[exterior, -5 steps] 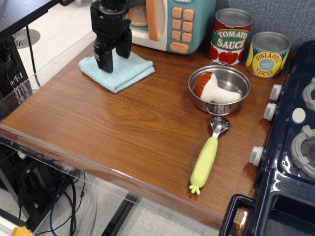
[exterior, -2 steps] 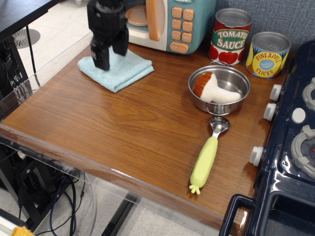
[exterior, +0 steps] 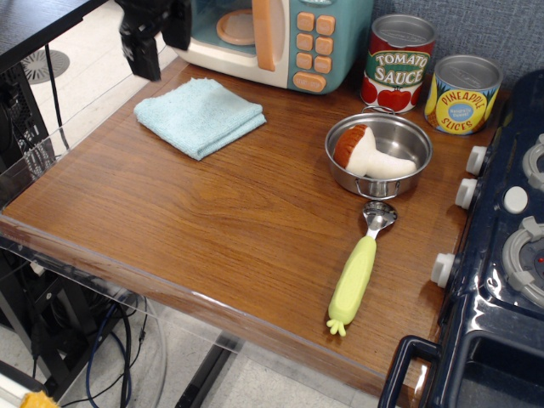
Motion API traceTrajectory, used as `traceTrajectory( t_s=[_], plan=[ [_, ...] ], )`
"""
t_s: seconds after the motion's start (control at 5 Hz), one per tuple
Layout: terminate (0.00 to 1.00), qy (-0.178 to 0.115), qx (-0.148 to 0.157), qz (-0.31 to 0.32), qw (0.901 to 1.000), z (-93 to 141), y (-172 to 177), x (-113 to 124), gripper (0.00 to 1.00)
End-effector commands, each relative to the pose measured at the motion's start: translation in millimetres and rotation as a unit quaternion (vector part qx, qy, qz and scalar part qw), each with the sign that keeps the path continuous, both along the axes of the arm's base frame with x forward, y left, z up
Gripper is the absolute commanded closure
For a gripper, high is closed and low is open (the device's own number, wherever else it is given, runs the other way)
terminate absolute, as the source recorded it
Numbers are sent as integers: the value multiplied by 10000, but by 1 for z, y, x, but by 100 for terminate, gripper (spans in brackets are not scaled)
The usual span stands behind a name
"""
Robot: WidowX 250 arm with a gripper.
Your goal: Slide the blue towel to the front of the blue appliance on the table.
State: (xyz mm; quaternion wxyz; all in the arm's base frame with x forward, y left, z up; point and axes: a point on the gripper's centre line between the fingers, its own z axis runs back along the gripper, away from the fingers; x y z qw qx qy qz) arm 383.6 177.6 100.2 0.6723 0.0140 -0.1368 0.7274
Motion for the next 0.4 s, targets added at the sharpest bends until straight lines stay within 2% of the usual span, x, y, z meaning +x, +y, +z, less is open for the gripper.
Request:
traceTrajectory(
  t_s=[0.0, 0.2],
  plan=[
    [0, -344, 141, 40, 9993, 30, 4, -6, 0],
    [100, -344, 141, 40, 9993, 30, 4, -6, 0]
  ],
)
